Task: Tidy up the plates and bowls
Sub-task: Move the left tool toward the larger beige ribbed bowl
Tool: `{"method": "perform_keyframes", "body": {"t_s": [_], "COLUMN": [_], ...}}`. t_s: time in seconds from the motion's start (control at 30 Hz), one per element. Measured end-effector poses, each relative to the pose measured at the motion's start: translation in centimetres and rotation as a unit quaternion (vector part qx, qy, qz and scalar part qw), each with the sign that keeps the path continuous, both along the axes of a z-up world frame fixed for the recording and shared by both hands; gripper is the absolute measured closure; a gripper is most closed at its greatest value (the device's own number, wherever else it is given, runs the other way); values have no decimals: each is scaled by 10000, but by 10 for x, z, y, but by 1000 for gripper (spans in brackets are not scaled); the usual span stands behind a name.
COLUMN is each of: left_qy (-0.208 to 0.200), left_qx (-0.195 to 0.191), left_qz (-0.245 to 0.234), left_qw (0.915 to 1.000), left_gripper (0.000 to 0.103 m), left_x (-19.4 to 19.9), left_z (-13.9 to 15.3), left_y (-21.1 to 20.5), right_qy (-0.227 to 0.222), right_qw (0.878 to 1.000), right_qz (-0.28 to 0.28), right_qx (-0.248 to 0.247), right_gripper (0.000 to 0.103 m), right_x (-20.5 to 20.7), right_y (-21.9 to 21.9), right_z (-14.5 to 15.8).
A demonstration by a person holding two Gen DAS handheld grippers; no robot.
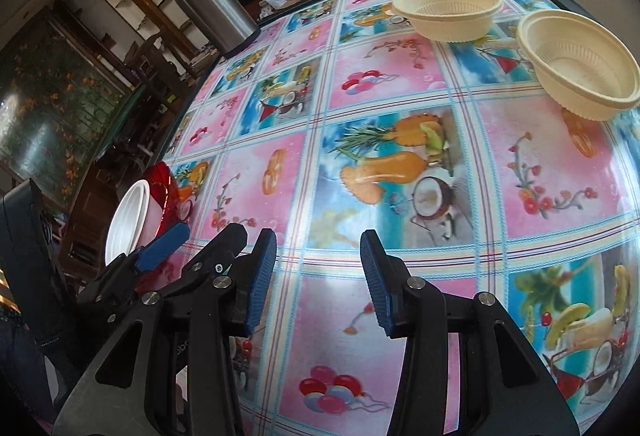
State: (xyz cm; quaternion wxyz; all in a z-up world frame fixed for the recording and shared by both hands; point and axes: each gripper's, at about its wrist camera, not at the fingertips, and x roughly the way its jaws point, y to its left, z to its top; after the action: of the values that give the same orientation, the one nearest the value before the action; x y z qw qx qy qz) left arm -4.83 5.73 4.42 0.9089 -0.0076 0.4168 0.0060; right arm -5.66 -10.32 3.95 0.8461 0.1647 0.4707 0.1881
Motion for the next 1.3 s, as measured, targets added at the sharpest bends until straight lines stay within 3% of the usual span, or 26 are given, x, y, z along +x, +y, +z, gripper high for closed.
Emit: {"method": "perform_keyframes", "body": {"t_s": [0.1,0.17,1.3], "left_qy": [35,59,424], "left_qx": [15,21,32], "left_qz": [-97,-161,-837], "left_qw": [9999,9999,9956], "left_gripper": [35,35,35], "left_x": [2,3,24], "left_z": [-1,-2,-22], "left_y": [-12,-21,-110], "right_qy": [14,25,233], "right_qw": [9999,9997,9928], "right_qz": [-143,-230,-1133], "right_qx": [53,71,304], "right_gripper": [57,48,48], "right_x": [0,-1,-6], "right_y": [-15,-25,-137], "right_z": [-3,-5,-26]}}
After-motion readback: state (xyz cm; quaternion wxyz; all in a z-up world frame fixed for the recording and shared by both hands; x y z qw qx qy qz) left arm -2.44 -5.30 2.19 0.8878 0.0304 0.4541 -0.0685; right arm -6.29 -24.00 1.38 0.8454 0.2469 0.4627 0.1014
